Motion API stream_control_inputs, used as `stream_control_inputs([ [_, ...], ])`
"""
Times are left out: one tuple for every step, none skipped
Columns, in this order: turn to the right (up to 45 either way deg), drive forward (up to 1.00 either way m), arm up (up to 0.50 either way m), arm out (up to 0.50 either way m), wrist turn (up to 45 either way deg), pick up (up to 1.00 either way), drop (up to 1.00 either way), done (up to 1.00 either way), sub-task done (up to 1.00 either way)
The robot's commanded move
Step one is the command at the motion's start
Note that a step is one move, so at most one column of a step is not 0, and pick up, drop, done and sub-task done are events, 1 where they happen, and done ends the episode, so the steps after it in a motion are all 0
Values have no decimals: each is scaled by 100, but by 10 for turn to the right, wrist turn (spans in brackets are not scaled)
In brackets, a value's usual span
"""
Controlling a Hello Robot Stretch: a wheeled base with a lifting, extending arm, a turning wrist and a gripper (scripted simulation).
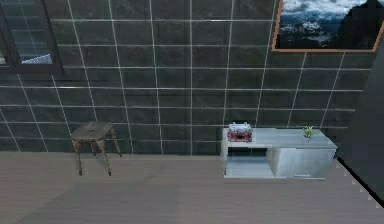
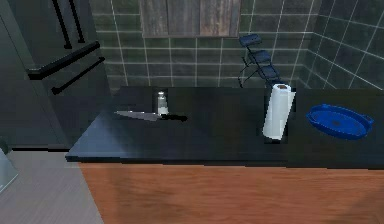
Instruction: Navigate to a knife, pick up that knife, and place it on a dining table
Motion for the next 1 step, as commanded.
stream_control_inputs([
  [0, 0, 38, 0, 0, 0, 0, 0, 0],
])
